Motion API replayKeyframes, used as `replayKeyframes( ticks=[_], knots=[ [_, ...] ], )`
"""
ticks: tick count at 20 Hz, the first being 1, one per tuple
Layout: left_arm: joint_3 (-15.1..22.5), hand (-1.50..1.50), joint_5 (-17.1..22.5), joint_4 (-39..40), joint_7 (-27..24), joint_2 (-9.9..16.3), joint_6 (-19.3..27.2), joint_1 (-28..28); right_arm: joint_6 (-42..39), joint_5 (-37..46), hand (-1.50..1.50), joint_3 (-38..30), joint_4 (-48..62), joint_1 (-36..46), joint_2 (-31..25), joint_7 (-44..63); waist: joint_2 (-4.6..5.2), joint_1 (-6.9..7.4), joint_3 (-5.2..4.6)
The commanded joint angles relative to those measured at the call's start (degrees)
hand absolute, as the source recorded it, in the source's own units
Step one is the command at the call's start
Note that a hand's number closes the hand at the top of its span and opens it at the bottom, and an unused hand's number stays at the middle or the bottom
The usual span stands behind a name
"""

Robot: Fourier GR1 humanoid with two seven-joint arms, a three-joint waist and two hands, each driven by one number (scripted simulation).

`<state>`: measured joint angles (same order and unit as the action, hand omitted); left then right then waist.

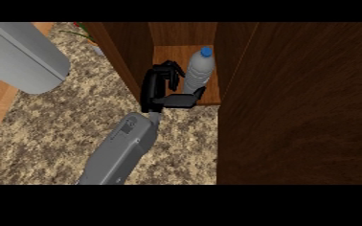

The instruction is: Pick up the bottled water, place it into the cabinet and close the cabinet

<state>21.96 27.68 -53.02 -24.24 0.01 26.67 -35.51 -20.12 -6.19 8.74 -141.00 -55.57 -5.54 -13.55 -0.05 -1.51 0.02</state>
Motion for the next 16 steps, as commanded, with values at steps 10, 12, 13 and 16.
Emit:
replayKeyframes(
  ticks=[10, 12, 13, 16],
  knots=[
    [-0.5, 1.50, 5.3, 19.7, 0.7, 0.0, 5.8, -15.3, -2.3, -10.6, -1.50, -6.9, -2.8, 0.9, -1.7, 2.4, 0.58, -1.31, -0.01],
    [-1.6, 1.50, 0.3, 27.2, 1.1, 0.3, 7.0, -21.3, -2.8, -7.3, -1.50, -4.1, -2.3, 1.9, -1.2, 1.4, 1.12, -2.27, 0.00],
    [-0.3, 1.50, -1.0, 28.5, 2.3, 0.0, 9.3, -22.3, -2.5, -7.9, -1.50, -4.6, -4.4, 1.2, -1.3, 2.4, 1.03, -2.25, 0.00],
    [-3.2, 1.50, -0.1, 34.3, 0.6, 2.2, 7.3, -22.8, -3.7, -7.3, -1.50, -4.6, -0.8, 1.3, -0.8, -0.2, 1.27, -2.61, -0.02]
  ],
)
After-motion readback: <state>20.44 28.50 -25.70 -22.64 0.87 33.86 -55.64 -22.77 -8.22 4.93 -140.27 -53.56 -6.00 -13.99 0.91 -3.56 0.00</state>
